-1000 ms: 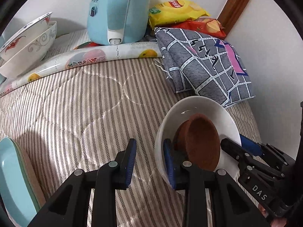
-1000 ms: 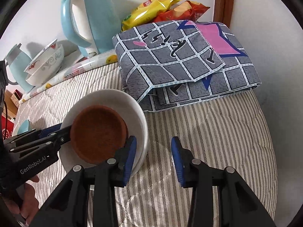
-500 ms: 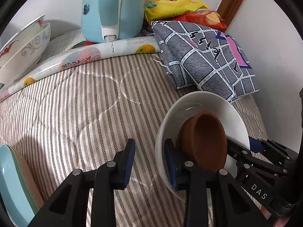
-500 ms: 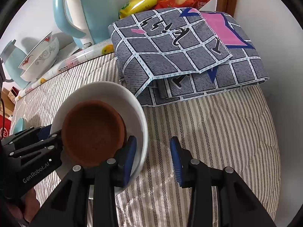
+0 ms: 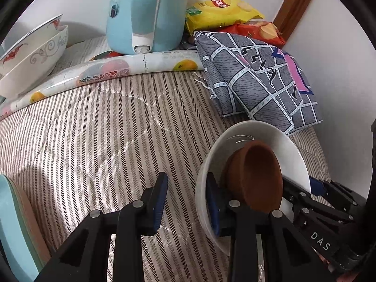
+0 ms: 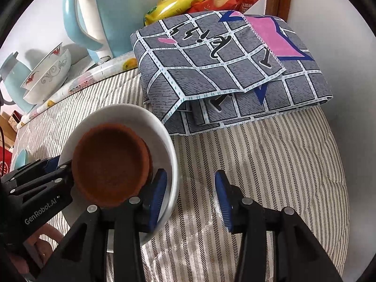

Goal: Organize plates and bowls
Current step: 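Carry the white bowl with both grippers over the teal plate stack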

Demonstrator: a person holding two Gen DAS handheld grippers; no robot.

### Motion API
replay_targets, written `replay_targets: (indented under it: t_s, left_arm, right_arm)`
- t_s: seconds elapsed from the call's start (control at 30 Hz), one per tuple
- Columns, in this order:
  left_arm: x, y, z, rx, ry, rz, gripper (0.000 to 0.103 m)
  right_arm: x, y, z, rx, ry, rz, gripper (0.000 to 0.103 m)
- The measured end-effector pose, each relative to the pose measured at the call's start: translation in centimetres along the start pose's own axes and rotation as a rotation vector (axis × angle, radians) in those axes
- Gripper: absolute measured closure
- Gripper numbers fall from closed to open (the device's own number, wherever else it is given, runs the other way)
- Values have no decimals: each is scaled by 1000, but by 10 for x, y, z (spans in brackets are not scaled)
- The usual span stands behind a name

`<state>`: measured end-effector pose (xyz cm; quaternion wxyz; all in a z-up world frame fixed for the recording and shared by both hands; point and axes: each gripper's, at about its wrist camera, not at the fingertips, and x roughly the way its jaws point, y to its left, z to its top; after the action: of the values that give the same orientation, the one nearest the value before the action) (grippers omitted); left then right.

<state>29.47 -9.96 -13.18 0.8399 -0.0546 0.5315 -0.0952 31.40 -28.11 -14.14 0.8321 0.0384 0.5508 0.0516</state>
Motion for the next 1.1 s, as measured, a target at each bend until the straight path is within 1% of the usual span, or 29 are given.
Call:
replay_targets:
  t_s: [0.1,0.23,0.33,0.4,0.47,0.5,0.53,0.57,0.6,0.67,0.77,0.87,1.1]
  left_arm:
    - [0,0,0,0,-1,8,72]
    - [3,1,2,-7,30,5,72]
    - [4,-2,2,12,32,20,73]
    - [4,-5,2,26,26,29,75]
    - [4,-7,1,28,21,25,78]
    - [4,-8,0,31,20,18,83]
    - [4,-9,-1,38,20,15,85]
    - [4,-12,-1,49,20,11,90]
    - [3,-14,-2,54,19,11,93]
    - [2,-16,-3,52,12,20,94]
    - [1,-11,-2,33,16,-9,94]
    - [0,-13,-2,41,12,2,94]
    - [-4,-11,-10,28,12,-7,94]
  right_arm:
    - [-1,0,0,-6,0,0,61]
    - [0,-1,1,12,12,9,61]
    - [-1,-1,0,18,9,13,61]
    - [-1,-1,-1,23,6,14,63]
    - [-1,0,-1,26,7,25,68]
    - [-1,1,-1,27,8,30,70]
    - [-2,2,-1,24,8,34,73]
    - [-1,4,-1,21,10,35,78]
    - [-1,6,0,16,10,38,80]
    - [-2,11,0,8,11,45,91]
    - [-3,12,-1,8,4,39,91]
    - [-5,13,-2,7,-1,33,91]
    - [-9,11,-6,22,-8,36,91]
